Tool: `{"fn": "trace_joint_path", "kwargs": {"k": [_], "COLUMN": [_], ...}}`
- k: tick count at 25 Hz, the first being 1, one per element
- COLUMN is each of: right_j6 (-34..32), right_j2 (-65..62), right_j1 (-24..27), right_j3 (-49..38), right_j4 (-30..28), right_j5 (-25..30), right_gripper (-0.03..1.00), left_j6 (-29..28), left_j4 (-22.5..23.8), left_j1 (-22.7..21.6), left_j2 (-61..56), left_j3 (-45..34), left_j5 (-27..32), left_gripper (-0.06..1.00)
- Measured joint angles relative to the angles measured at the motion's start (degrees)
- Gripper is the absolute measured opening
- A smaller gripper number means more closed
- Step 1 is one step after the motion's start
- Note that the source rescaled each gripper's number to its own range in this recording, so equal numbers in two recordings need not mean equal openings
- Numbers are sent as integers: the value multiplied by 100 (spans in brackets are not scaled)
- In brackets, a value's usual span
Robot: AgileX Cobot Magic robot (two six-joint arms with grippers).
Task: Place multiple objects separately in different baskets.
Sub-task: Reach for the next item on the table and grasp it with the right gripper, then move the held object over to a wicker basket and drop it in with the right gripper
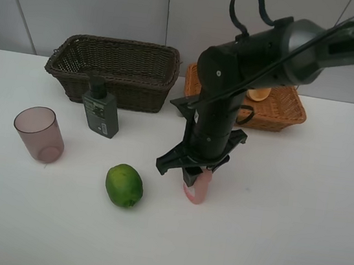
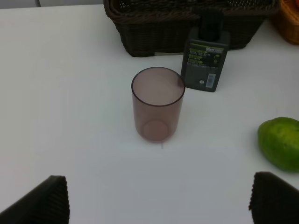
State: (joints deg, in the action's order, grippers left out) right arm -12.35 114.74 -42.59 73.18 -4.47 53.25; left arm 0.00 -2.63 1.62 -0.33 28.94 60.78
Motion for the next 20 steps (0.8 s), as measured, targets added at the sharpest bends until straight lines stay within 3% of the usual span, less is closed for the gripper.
{"fn": "trace_joint_path", "kwargs": {"k": [13, 20], "right_j6": [11, 11], "right_j2": [0, -25], "right_j1": [0, 0], "right_j3": [0, 222], "right_j4": [12, 65], "right_j5": [12, 465], "right_gripper": [1, 1], "left_j6": [0, 0], "left_j4": [0, 0], "left_j1": [0, 0], "left_j2": [0, 0], "left_j3": [0, 0], "left_j5": [0, 0], "left_gripper": [100, 100]}}
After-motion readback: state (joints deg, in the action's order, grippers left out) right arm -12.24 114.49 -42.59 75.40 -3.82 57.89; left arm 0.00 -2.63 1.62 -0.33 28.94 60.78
